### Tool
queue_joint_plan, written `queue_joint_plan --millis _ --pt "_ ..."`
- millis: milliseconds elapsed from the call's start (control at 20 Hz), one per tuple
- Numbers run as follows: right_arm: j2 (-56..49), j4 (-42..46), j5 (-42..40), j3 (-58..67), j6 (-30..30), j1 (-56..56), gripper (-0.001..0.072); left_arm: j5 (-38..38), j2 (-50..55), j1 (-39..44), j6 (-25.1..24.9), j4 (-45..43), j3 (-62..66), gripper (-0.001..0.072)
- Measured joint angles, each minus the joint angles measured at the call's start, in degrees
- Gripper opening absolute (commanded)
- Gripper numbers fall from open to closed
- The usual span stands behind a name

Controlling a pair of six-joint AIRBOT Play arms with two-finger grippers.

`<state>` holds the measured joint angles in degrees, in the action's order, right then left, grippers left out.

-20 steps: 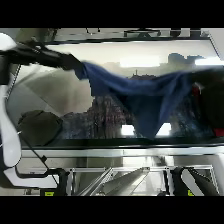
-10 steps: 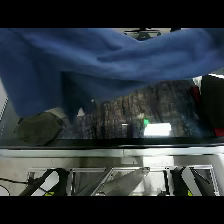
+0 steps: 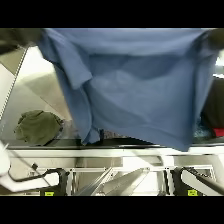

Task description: Fold the shirts.

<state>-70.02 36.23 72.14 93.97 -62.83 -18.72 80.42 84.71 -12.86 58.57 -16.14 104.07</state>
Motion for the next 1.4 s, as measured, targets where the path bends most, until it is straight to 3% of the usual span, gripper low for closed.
queue_joint_plan --millis 50,100,150,350,400,650,1000,1250,1400 --pt "-4.07 3.43 -1.92 -2.43 -0.59 1.68 0.0310 -0.13 4.50 1.33 0.09 -2.36 -0.04 0.0343" --pt "-7.82 5.97 -3.65 -4.11 -1.05 2.71 0.0436 -0.17 8.52 2.27 0.15 -3.76 -0.09 0.0505" --pt "-12.11 7.69 -5.38 -5.38 -1.77 3.41 0.0441 -0.15 12.92 2.95 0.33 -5.44 -0.15 0.0660" --pt "-24.09 9.92 -8.92 -7.45 -4.52 2.78 0.0441 1.05 24.41 1.38 0.63 -8.28 -0.24 0.0656" --pt "-25.38 9.90 -8.46 -7.63 -4.74 1.97 0.0440 2.21 25.86 0.13 1.03 -8.98 -0.26 0.0569" --pt "-26.25 10.29 2.05 -10.67 -6.38 -2.86 0.0429 14.43 27.71 -4.13 7.28 -17.75 -2.27 0.0549" --pt "-12.48 14.08 6.88 -35.76 -9.79 -4.35 0.0430 18.12 16.59 0.52 9.62 -35.74 -24.02 0.0552" --pt "0.85 16.59 0.76 -57.61 -12.44 -4.39 0.0441 12.02 8.87 3.80 9.53 -43.30 -37.27 0.0552" --pt "4.15 12.81 -2.99 -66.84 -9.99 -3.48 0.0440 7.67 7.98 6.01 8.79 -44.33 -41.77 0.0551"
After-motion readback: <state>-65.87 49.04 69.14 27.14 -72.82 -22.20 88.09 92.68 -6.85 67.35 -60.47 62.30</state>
